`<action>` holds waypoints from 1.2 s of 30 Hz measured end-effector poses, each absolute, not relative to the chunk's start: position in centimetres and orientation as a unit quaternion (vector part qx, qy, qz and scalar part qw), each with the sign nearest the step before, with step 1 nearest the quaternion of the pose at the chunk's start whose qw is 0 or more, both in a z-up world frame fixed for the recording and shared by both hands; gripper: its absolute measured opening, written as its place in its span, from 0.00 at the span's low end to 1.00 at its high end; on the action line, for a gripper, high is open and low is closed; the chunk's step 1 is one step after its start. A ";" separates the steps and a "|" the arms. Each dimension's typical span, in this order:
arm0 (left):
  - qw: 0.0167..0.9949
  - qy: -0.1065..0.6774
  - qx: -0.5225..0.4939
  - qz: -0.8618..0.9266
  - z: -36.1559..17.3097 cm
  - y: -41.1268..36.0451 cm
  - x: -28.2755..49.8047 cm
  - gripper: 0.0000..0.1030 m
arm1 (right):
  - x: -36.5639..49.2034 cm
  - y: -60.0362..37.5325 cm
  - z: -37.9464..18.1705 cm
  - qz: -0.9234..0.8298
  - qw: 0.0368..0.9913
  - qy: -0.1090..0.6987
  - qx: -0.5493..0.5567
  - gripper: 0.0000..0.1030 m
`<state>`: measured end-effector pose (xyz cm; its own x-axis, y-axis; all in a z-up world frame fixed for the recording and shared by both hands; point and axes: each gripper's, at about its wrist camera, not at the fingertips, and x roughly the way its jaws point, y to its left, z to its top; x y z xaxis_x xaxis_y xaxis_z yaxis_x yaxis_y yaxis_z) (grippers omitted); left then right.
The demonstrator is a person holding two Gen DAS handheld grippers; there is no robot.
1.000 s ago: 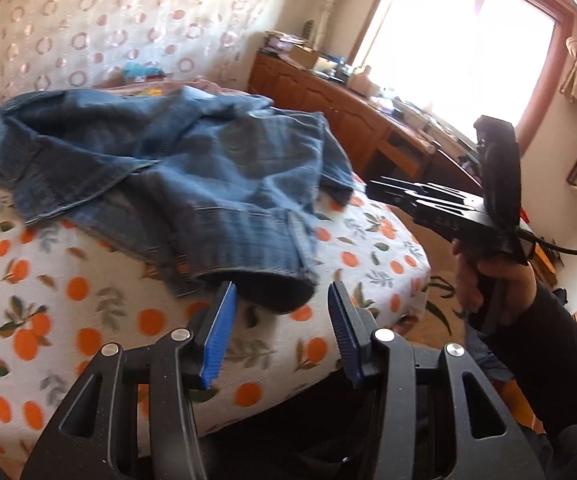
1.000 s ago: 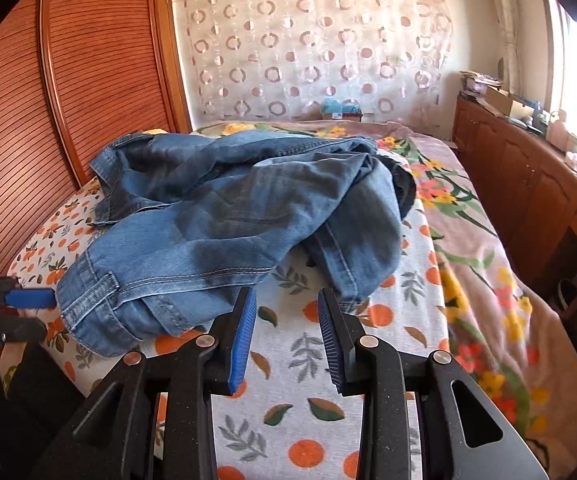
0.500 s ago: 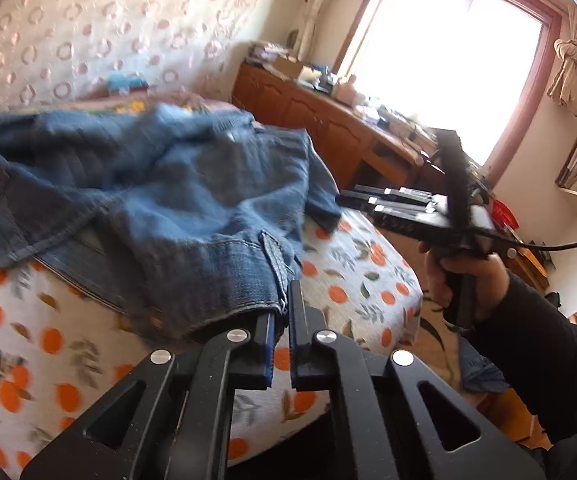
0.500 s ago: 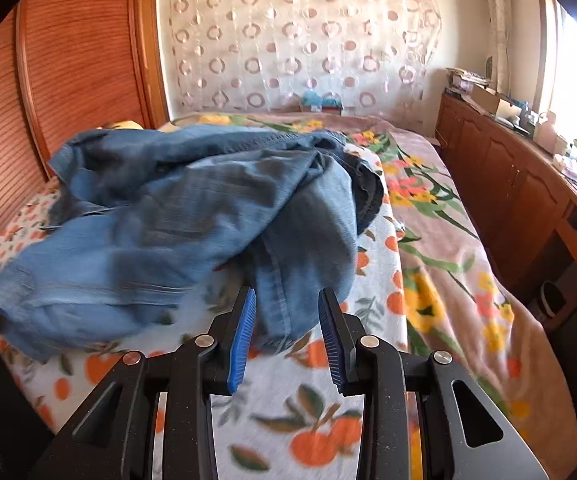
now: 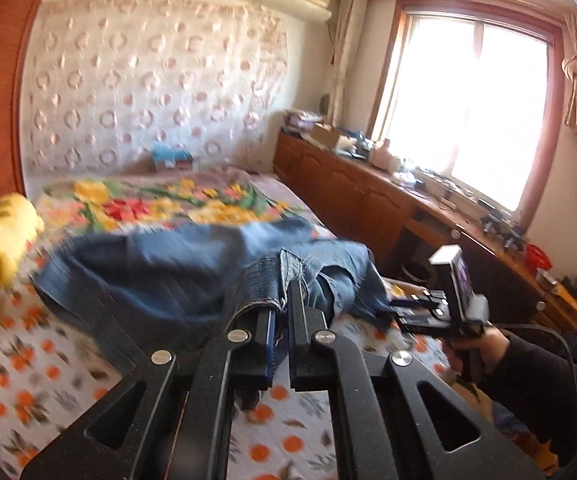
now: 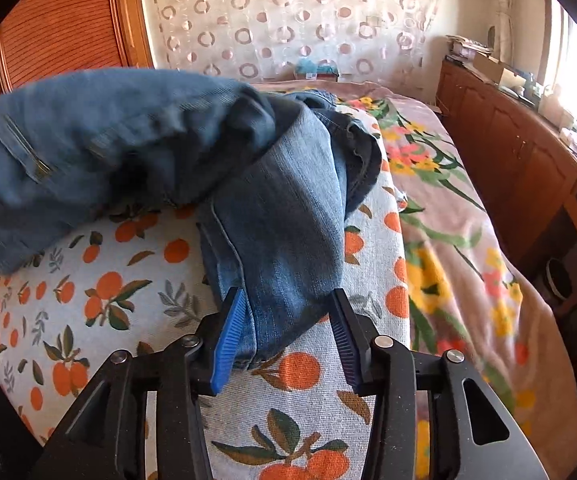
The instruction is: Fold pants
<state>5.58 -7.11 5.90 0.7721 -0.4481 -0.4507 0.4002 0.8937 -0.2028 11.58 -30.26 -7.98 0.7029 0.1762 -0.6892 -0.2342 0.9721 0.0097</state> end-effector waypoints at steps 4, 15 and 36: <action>0.946 0.243 -0.036 -0.210 7.1 -6.2 6.9 0.05 | 10.9 -31.0 -7.3 0.116 0.924 0.363 -0.028 0.47; 0.954 0.235 -0.025 -0.186 8.8 -4.5 9.0 0.05 | 10.2 -31.2 -7.1 0.123 0.932 0.337 -0.050 0.15; 0.950 0.274 0.041 -0.141 10.0 3.0 1.2 0.05 | -1.6 -39.0 2.2 0.123 0.952 0.278 -0.043 0.11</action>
<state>1.16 3.05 9.97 0.8098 -0.2454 -0.5330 0.2902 0.9570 0.0002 -1.63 -38.97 2.19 0.8147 0.2103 -0.5404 -0.2577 0.9661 -0.0125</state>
